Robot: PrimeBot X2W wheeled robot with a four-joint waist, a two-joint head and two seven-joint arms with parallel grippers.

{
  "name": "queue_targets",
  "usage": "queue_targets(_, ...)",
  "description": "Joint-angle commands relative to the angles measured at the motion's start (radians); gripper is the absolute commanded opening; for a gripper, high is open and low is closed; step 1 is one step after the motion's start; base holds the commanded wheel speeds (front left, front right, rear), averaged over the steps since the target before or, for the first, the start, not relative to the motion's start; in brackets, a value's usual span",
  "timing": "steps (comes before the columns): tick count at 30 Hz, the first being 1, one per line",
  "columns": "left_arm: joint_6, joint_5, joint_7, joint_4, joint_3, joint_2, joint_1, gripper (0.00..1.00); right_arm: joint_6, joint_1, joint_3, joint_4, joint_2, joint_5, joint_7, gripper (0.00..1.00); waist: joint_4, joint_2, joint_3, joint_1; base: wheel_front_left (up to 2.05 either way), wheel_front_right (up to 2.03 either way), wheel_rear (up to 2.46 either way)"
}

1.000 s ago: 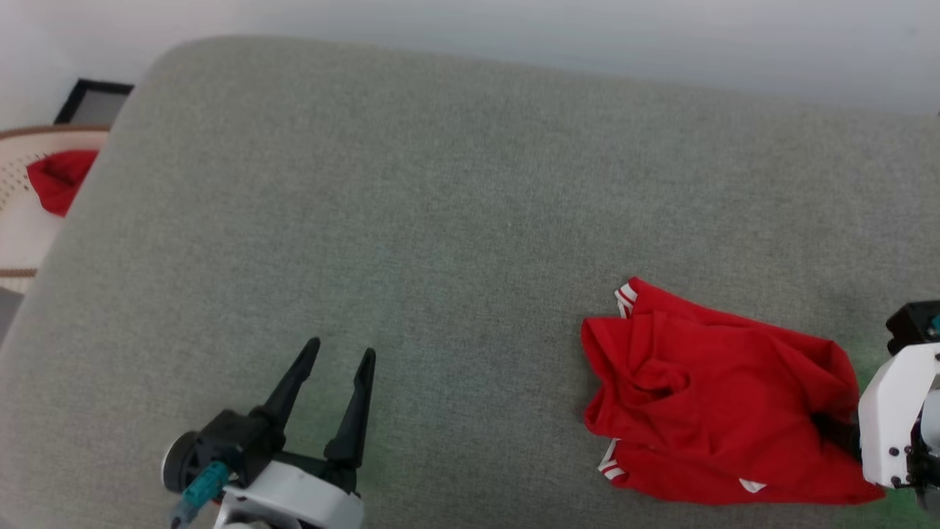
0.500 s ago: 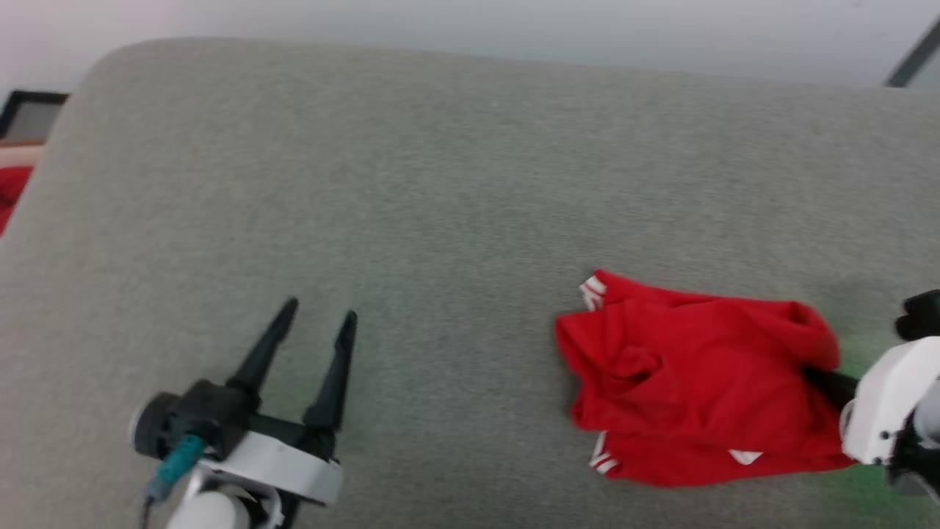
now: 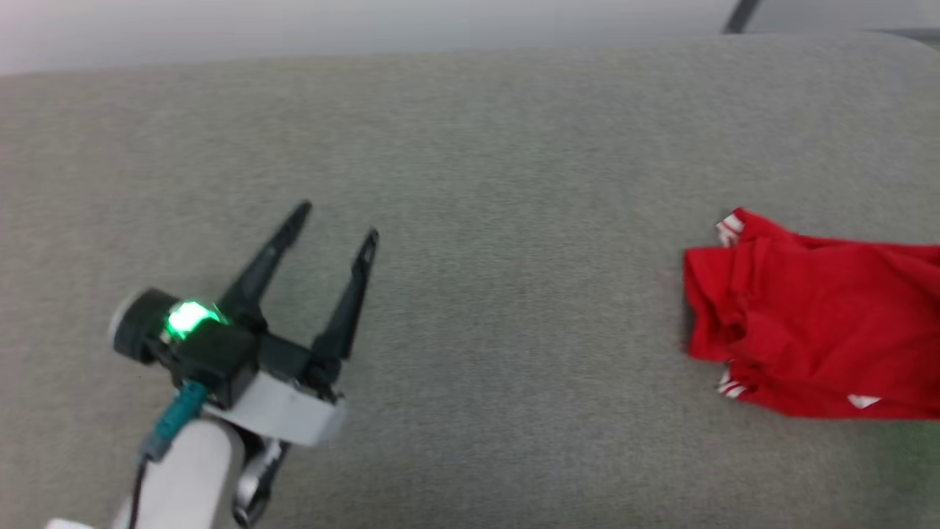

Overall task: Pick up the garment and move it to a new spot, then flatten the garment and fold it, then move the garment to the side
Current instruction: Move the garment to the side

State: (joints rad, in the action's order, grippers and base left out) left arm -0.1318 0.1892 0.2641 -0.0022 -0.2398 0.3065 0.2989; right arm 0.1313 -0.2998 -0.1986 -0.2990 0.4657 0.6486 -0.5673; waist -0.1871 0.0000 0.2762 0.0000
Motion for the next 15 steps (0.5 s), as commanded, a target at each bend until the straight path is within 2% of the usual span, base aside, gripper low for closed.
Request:
queue_targets(1,0.002,0.006,-0.001,-0.005,0.001,0.019,0.037,1.00,-0.001,-0.034,-0.015,-0.019,0.005,0.003,0.019,0.00,-0.077,0.0000,0.053,0.0000,0.00,0.00,0.00)
queue_targets(9,0.002,0.034,-0.001,-0.001,-0.069,0.068,0.189,1.00,-0.001,-0.195,-0.035,-0.168,0.052,-0.069,0.143,0.00,-0.111,0.0000,0.126,0.0000,0.00,0.00,0.00)
queue_targets(15,0.002,0.035,-0.001,-0.001,-0.107,0.105,0.294,1.00,-0.001,-0.354,-0.038,-0.342,0.099,-0.192,0.257,0.00,-0.103,0.0000,0.184,0.0000,0.00,0.00,0.00)
